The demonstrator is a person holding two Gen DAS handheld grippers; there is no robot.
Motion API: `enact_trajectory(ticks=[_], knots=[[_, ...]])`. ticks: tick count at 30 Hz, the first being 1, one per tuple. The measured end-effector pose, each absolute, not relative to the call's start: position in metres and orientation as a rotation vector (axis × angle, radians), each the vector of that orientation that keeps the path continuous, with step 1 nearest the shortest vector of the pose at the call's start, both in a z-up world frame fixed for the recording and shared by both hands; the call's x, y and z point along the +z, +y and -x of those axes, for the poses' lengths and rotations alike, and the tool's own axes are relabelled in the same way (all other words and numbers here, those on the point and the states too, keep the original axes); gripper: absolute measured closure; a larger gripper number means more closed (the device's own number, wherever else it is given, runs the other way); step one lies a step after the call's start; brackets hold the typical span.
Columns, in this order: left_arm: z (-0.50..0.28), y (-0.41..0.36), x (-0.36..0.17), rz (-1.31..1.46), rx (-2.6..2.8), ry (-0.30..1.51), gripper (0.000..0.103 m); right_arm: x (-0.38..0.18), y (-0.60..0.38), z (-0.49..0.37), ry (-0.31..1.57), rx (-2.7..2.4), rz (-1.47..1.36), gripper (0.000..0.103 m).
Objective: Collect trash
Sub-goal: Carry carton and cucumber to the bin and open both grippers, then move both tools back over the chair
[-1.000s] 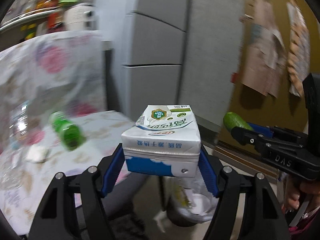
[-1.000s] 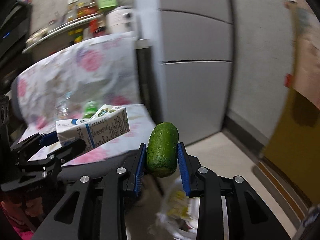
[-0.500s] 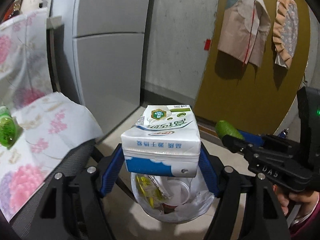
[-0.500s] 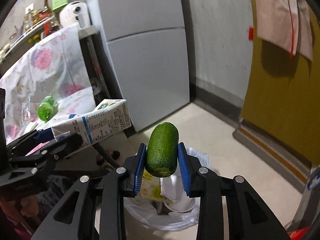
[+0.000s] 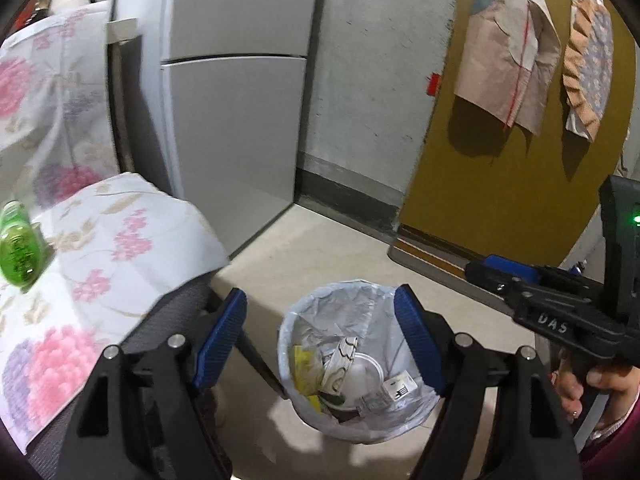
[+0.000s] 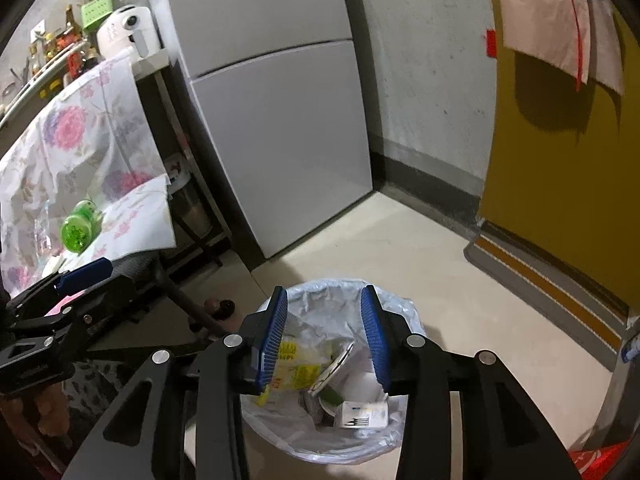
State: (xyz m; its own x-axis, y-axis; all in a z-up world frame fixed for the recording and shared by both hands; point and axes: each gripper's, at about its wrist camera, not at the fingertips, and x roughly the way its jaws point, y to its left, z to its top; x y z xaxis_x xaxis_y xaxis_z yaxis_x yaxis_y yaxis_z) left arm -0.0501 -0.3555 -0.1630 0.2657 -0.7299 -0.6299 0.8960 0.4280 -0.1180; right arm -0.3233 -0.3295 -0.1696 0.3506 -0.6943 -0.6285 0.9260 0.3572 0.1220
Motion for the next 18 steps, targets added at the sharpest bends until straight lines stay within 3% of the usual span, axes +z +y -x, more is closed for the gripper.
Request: enact_trajectory(ticks=[13, 18], knots=[[0.021, -0.267, -0.128, -0.205, -0.912, 0.595, 0.028, -0.099, -0.280, 0.247, 0.436, -0.952, -0.342, 0.063], [0.004, -0.219, -0.115, -0.145, -0.798, 0.582, 0.028, -0.088, -0.266, 0.197, 0.433, -0.845, -0.301, 0.056]])
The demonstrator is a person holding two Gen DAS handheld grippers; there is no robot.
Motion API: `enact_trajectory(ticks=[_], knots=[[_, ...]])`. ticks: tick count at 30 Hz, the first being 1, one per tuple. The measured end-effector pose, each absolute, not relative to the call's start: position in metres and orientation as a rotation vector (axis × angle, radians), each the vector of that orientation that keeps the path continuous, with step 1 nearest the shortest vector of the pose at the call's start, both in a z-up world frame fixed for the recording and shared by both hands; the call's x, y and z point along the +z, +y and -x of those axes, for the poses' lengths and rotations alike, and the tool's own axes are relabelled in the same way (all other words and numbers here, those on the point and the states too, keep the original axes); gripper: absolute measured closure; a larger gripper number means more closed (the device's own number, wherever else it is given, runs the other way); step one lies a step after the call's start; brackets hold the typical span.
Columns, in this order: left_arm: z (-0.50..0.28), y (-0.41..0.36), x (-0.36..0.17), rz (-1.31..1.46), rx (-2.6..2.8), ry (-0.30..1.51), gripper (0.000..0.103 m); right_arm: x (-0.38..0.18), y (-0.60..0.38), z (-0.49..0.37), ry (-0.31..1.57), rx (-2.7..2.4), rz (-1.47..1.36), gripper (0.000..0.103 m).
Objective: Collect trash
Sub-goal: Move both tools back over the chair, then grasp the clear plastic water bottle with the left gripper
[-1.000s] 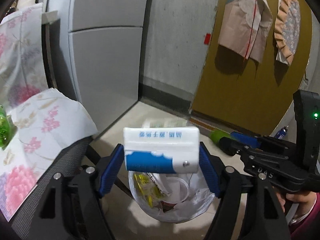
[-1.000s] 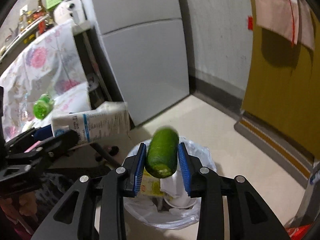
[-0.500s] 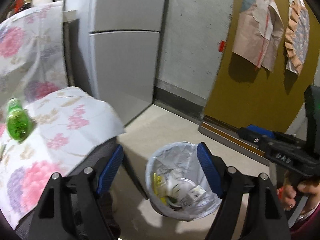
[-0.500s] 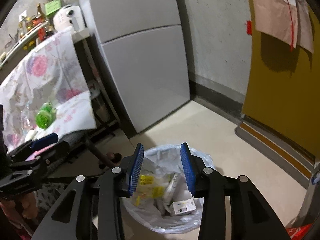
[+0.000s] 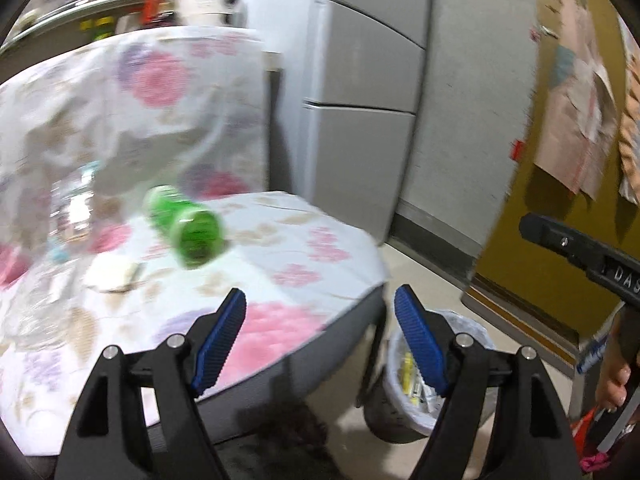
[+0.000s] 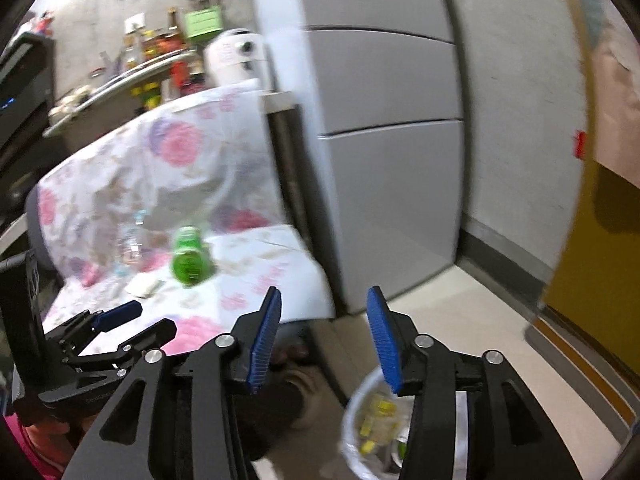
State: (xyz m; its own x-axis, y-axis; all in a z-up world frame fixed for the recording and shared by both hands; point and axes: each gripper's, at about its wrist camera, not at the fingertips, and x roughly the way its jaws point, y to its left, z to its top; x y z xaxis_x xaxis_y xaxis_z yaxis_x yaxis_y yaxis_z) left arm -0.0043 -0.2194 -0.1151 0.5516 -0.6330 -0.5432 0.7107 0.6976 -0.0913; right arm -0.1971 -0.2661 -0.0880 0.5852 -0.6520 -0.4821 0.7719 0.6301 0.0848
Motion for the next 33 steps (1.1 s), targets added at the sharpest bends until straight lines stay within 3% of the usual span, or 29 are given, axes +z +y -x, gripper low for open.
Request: enact_trajectory(ticks=[11, 14, 18, 33], knots=[[-0.056, -0.095, -0.104, -0.025, -0.463, 0.607, 0.019, -0.085, -0.233, 0.059, 0.515, -0.556, -0.189, 0.041], [-0.077, -0.068, -0.098, -0.005, -0.359, 0.604, 0.012, -0.085, -0.232, 0.032, 0.521, -0.515, -0.168, 0.037], [-0.110, -0.046, -0.088, 0.009, -0.262, 0.607, 0.011, -0.085, -0.241, -0.002, 0.533, -0.486, -0.154, 0.036], [-0.253, -0.122, -0.100, -0.048, -0.163, 0.680, 0.012, -0.083, -0.328, -0.089, 0.479, -0.542, -0.153, 0.036]])
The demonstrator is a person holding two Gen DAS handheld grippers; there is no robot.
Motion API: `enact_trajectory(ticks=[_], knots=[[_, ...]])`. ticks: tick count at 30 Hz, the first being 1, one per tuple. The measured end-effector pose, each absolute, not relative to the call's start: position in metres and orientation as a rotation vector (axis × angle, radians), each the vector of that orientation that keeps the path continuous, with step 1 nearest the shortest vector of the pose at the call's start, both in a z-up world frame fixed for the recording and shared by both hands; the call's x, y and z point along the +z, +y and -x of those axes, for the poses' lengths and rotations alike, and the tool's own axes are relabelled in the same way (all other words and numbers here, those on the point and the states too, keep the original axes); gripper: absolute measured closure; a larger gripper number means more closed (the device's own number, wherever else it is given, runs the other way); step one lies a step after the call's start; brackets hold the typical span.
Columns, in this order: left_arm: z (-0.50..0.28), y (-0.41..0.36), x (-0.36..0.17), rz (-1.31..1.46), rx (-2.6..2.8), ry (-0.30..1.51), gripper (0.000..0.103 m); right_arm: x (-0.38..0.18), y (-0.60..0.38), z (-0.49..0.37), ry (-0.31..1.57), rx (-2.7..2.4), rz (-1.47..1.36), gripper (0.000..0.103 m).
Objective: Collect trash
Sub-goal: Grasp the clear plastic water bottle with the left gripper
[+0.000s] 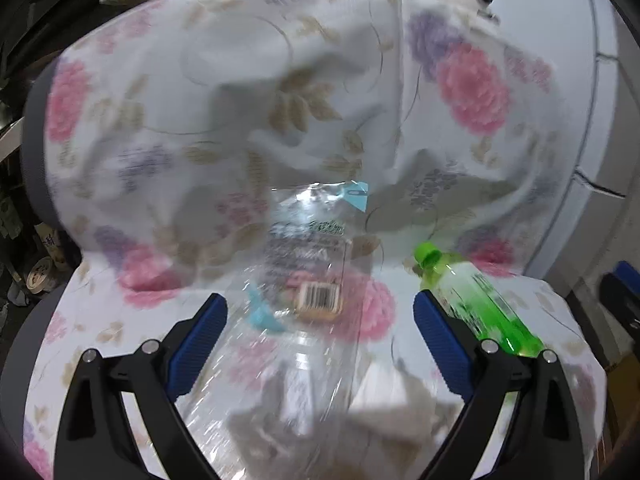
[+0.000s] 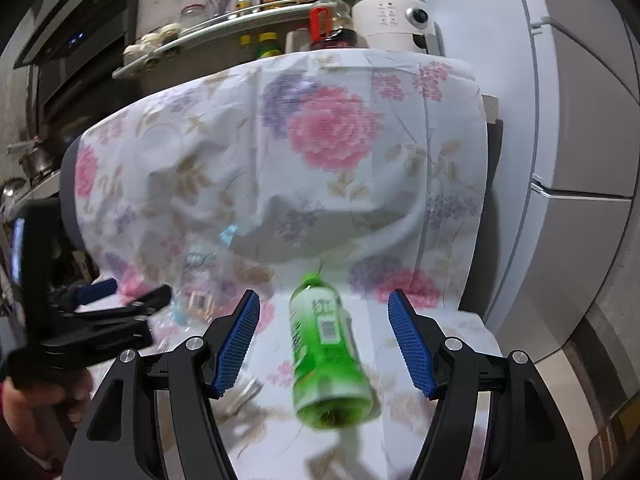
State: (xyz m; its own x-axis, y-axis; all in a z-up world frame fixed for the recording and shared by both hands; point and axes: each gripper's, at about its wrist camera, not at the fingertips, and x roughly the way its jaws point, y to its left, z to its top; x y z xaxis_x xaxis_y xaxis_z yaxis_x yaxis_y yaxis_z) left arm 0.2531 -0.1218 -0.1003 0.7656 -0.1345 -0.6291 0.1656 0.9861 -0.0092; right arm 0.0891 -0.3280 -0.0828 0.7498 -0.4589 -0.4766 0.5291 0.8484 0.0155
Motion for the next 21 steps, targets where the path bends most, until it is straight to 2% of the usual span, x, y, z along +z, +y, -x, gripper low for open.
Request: enact_trajectory(ticks=[7, 14, 16, 18, 19, 21], knots=[[-0.321, -0.155, -0.123, -0.069, -0.046, 0.770, 0.013, -0.095, -0.356, -0.103, 0.480, -0.547, -0.179, 0.036], [-0.359, -0.157, -0.145, -0.067, 0.022, 0.844, 0.013, -0.108, -0.369, -0.107, 0.491, -0.532, -0.223, 0.036], [-0.364, -0.155, -0.149, -0.063, 0.026, 0.858, 0.016, -0.111, -0.369, -0.107, 0.501, -0.531, -0.228, 0.036], [-0.365, -0.149, -0.148, -0.044, 0.025, 0.866, 0.033, -0.111, -0.368, -0.104, 0.505, -0.532, -0.231, 0.036], [-0.363, -0.146, -0.146, -0.030, 0.016, 0.863, 0.037, -0.110, -0.367, -0.102, 0.505, -0.535, -0.230, 0.036], [-0.353, -0.138, -0.136, 0.004, -0.021, 0.837, 0.058, -0.107, -0.364, -0.096, 0.502, -0.541, -0.230, 0.036]])
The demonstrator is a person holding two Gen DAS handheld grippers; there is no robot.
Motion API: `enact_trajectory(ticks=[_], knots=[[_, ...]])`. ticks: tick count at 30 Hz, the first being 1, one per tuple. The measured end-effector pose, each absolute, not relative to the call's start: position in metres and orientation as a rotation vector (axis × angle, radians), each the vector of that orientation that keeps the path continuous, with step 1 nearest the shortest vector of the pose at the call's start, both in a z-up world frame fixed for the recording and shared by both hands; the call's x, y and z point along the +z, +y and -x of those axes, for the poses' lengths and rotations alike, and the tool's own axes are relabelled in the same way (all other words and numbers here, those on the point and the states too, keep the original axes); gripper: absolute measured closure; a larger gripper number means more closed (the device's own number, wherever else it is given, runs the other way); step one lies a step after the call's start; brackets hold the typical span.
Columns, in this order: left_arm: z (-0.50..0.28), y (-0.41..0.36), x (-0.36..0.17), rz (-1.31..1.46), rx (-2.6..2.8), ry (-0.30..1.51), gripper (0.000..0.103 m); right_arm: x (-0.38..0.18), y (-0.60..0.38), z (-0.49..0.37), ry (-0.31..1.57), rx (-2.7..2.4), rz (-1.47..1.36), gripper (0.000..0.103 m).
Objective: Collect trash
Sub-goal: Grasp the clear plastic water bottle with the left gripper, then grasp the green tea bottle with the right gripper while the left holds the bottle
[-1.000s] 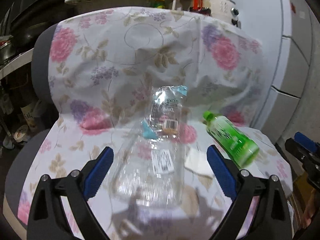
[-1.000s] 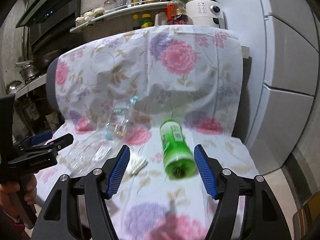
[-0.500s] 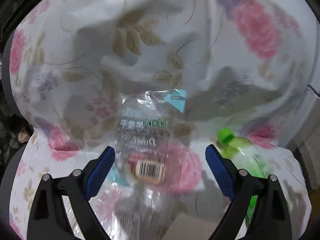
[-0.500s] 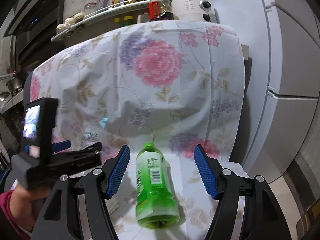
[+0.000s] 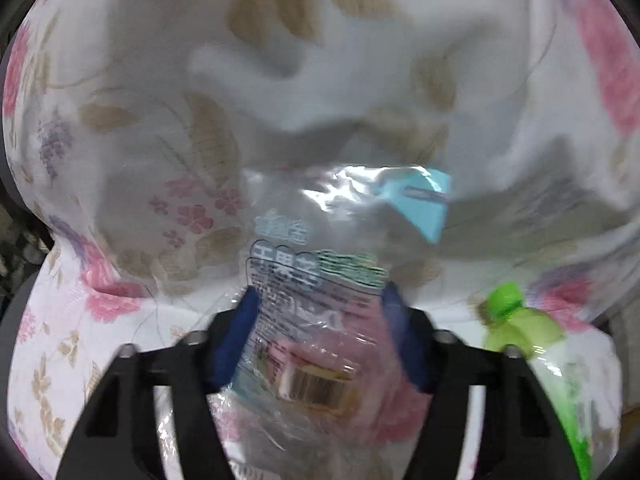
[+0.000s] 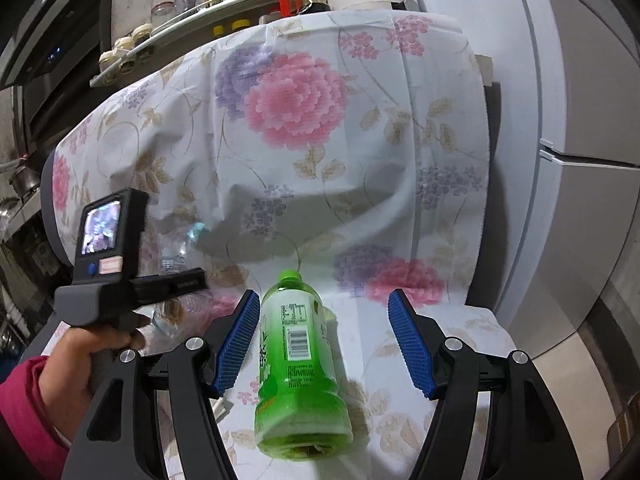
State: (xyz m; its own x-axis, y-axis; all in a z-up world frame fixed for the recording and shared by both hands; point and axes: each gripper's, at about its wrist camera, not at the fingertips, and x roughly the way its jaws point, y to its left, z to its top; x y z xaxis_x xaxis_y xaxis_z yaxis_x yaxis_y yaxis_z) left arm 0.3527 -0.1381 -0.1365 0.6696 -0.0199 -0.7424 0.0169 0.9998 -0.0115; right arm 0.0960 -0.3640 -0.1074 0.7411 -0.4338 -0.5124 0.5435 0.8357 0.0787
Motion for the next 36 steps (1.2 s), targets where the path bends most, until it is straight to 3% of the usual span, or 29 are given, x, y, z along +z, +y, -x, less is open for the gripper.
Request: enact_trajectory(ticks=[1, 2, 5, 11, 20, 36], knots=[[-0.344, -0.134, -0.129, 0.023, -0.039, 0.812, 0.065, -0.106, -0.362, -0.093, 0.500, -0.543, -0.231, 0.036], [-0.333, -0.128, -0.120, 0.048, -0.069, 0.786, 0.084, -0.105, -0.361, -0.090, 0.500, -0.545, -0.231, 0.036], [-0.300, -0.110, -0.096, 0.102, -0.143, 0.717, 0.103, -0.104, -0.352, -0.083, 0.509, -0.548, -0.220, 0.036], [-0.236, -0.078, -0.061, 0.154, -0.364, 0.659, 0.103, -0.102, -0.335, -0.072, 0.523, -0.546, -0.205, 0.035], [-0.159, -0.055, -0.071, 0.135, -0.500, 0.640, 0.103, -0.118, -0.317, -0.075, 0.621, -0.517, -0.155, 0.026], [-0.175, -0.042, -0.091, 0.208, -0.502, 0.661, 0.103, -0.168, -0.339, -0.184, 0.894, -0.515, 0.004, 0.026]])
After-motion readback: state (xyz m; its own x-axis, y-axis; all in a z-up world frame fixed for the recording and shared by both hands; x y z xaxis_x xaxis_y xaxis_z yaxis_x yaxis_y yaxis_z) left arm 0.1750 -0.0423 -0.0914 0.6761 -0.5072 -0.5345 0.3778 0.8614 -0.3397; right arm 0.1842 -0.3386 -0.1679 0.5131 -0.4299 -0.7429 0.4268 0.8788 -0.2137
